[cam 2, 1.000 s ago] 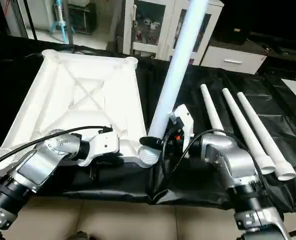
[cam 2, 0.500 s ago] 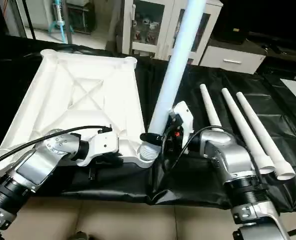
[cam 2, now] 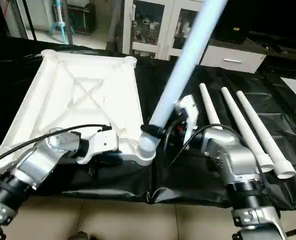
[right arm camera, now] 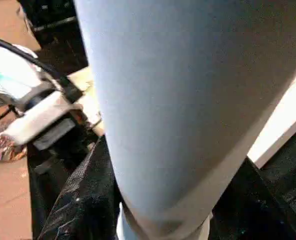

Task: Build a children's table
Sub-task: Insert table leg to table base

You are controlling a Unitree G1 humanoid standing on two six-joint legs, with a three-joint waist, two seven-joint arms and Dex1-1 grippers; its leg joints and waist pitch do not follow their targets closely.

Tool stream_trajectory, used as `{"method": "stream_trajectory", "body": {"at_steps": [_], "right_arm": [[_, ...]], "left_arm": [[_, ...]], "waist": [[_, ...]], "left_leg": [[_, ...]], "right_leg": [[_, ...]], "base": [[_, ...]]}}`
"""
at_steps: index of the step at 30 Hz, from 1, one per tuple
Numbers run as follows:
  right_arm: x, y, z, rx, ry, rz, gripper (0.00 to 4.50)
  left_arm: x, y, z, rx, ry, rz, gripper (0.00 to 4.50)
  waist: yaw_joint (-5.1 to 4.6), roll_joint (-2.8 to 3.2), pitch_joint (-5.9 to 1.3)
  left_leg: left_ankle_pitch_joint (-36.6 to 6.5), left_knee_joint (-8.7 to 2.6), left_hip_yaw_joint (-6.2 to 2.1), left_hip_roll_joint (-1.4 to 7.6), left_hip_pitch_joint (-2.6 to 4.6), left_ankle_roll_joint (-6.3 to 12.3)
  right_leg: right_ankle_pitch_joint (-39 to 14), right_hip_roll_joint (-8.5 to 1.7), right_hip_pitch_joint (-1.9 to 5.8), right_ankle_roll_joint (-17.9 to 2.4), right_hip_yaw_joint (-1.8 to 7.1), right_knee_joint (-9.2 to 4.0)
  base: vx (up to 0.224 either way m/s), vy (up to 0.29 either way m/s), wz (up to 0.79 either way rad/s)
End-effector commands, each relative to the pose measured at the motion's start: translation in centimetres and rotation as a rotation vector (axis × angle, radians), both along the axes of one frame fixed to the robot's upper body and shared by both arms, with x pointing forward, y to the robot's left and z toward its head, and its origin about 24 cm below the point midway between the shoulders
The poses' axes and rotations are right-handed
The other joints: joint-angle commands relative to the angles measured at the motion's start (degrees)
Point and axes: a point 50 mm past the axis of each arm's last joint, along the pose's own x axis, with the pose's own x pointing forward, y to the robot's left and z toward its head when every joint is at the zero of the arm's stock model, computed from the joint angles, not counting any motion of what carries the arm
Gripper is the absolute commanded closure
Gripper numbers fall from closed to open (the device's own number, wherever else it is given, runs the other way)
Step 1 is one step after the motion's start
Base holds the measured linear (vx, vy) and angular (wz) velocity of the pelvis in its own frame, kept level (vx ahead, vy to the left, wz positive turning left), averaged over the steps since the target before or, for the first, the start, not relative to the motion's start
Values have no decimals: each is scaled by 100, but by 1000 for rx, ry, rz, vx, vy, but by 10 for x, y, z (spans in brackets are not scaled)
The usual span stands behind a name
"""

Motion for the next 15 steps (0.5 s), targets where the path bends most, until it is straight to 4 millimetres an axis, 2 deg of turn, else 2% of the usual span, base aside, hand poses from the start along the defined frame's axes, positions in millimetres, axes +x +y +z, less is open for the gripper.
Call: {"method": "stream_trajectory", "body": {"at_steps": [1, 2, 3, 4, 5, 6, 7, 8, 9, 10, 11, 12, 13, 15], "right_arm": [[-7, -10, 8, 21, -18, -41, 261], [-7, -10, 8, 21, -18, -41, 261], [-9, -11, 8, 25, -21, -49, 261], [-12, -13, 9, 27, -25, -60, 261], [-17, -16, 11, 32, -33, -76, 261], [-19, -17, 13, 37, -39, -88, 261], [-22, -19, 14, 41, -46, -103, 261], [-23, -20, 15, 43, -48, -111, 261], [-24, -21, 16, 42, -54, -122, 261], [-26, -23, 17, 40, -61, -141, 261], [-27, -24, 18, 38, -67, -157, 261], [-31, -26, 20, 35, -82, -185, 261], [-34, -27, 22, 33, -94, -203, 261], [-36, -28, 24, 34, -102, -220, 261]], "left_arm": [[9, 9, 7, 2, -39, 52, 318], [9, 9, 7, 2, -39, 52, 304], [9, 8, 11, -34, -39, 45, 304], [7, 7, 17, -72, -40, 37, 304], [4, 5, 24, -127, -32, 22, 304], [1, 5, 28, -160, -24, 8, 304], [-3, 5, 32, -186, -20, -5, 304], [-3, 5, 34, -195, -21, -10, 304], [-5, 5, 36, -210, -26, -11, 304], [-6, 5, 40, -234, -30, -10, 304], [-7, 5, 43, -255, -33, -11, 304], [-10, 4, 50, -309, -42, -5, 304], [-13, 2, 55, -354, -51, 2, 304], [-15, 2, 59, -399, -57, 20, 304]], "waist": [[1, 196, -320], [-9, 144, -323], [-5, 233, -329], [-12, 271, -328], [-14, 213, -334], [-3, 254, -351], [-1, 322, -358], [-8, 285, -365], [1, 378, -356], [-12, 356, -355], [0, 403, -356], [-13, 375, -354], [6, 515, -353], [-12, 461, -345]], "left_leg": [[-1955, -529, -276, 401, 196, -416], [-1892, -535, -266, 402, 176, -391], [-1803, -532, -270, 395, 176, -393], [-1804, -535, -264, 395, 176, -398], [-1687, -529, -259, 403, 164, -382], [-1492, -511, -242, 401, 161, -321], [-1360, -503, -249, 395, 153, -301], [-1086, -478, -223, 383, 135, -183], [-893, -454, -215, 360, 122, -92], [-870, -454, -202, 361, 121, -45], [-819, -444, -207, 360, 119, -2], [-843, -443, -198, 365, 123, 21], [-879, -449, -212, 368, 132, -22], [-993, -453, -200, 375, 129, -10]], "right_leg": [[-1480, -417, 78, -938, 263, -553], [-1335, -404, 94, -957, 255, -545], [-1191, -415, 95, -1041, 254, -518], [-1109, -408, 92, -1078, 254, -528], [-874, -399, 127, -1152, 249, -492], [-510, -393, 131, -1269, 245, -457], [-286, -386, 140, -1338, 241, -417], [97, -365, 160, -1445, 231, -388], [309, -365, 165, -1509, 235, -365], [343, -362, 170, -1524, 234, -385], [371, -365, 182, -1540, 234, -370], [299, -365, 187, -1548, 232, -381], [246, -372, 182, -1545, 234, -369], [91, -361, 196, -1565, 233, -406]], "base": [[0, 0, 0], [0, 0, 0], [0, 0, 0], [0, 0, 0], [0, 0, 0], [0, 0, 0], [0, 0, 0], [0, 0, 0], [0, 0, 0], [0, 0, 0], [0, 0, 0], [0, 0, 0], [0, 0, 0], [0, 0, 0]]}}
